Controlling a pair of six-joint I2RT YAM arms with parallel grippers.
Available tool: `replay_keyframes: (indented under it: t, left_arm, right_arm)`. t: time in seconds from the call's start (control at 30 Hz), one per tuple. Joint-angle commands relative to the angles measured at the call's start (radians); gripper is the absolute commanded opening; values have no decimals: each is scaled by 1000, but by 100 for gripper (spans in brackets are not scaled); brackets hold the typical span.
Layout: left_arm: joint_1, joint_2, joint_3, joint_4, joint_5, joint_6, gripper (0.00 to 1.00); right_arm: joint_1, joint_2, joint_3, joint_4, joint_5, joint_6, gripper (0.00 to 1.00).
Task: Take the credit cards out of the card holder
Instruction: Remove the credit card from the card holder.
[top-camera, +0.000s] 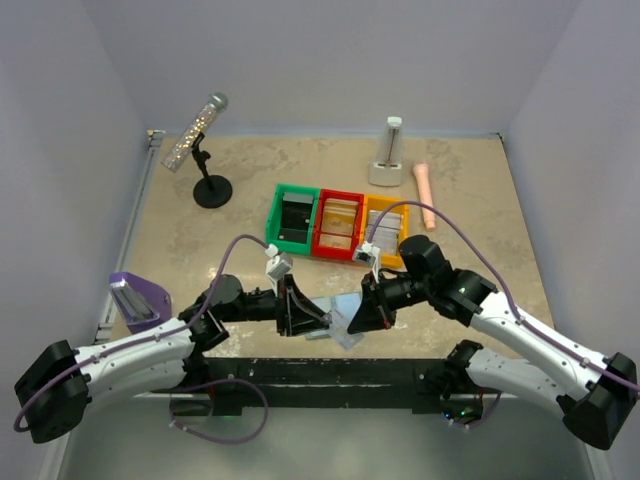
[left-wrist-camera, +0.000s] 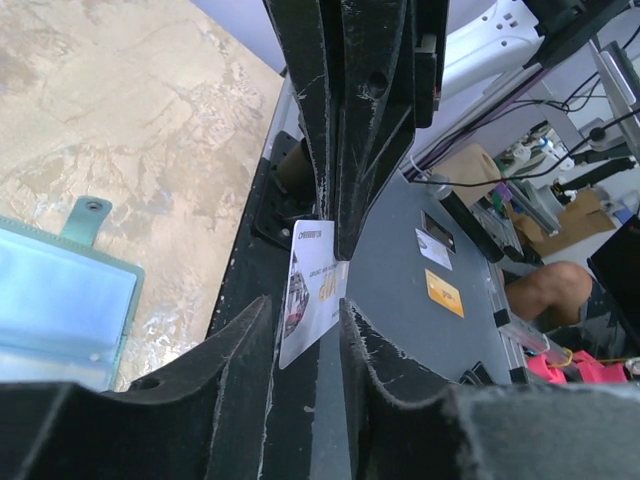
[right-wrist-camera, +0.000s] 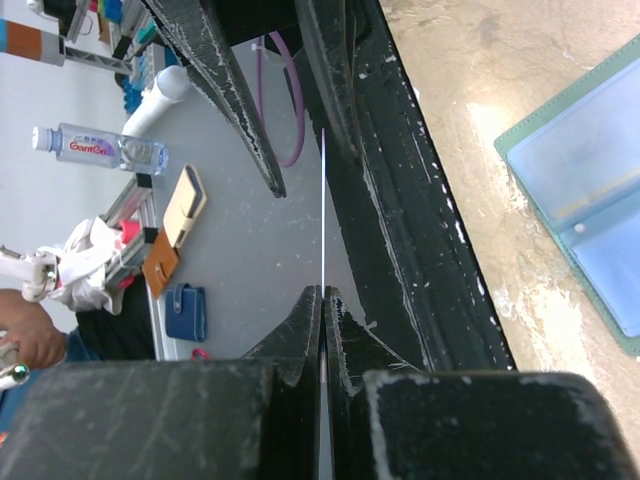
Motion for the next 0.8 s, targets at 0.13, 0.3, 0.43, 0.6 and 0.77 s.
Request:
replay_keyframes:
  t: [0.13,0.3,0.43,0.6,0.77]
  left_arm:
    - [5,55,11,135,81,-1,24]
    - [5,75,7,169,85,-11,10]
    - [5,72,-4,178,80,-11,0]
    - [5,40,-29,160,28,-1,0]
    - [5,4,-65,148,-50,-1,0]
  right_arm:
    - [4,-7,41,12,-54,-19,0]
    - [4,-8,44,9,-54,-17,0]
    - [6,-18,56,-18,9,-2,31]
    - [1,-60,84,-61,219,43,52]
    - [-2,-166,36,47,395,66,62]
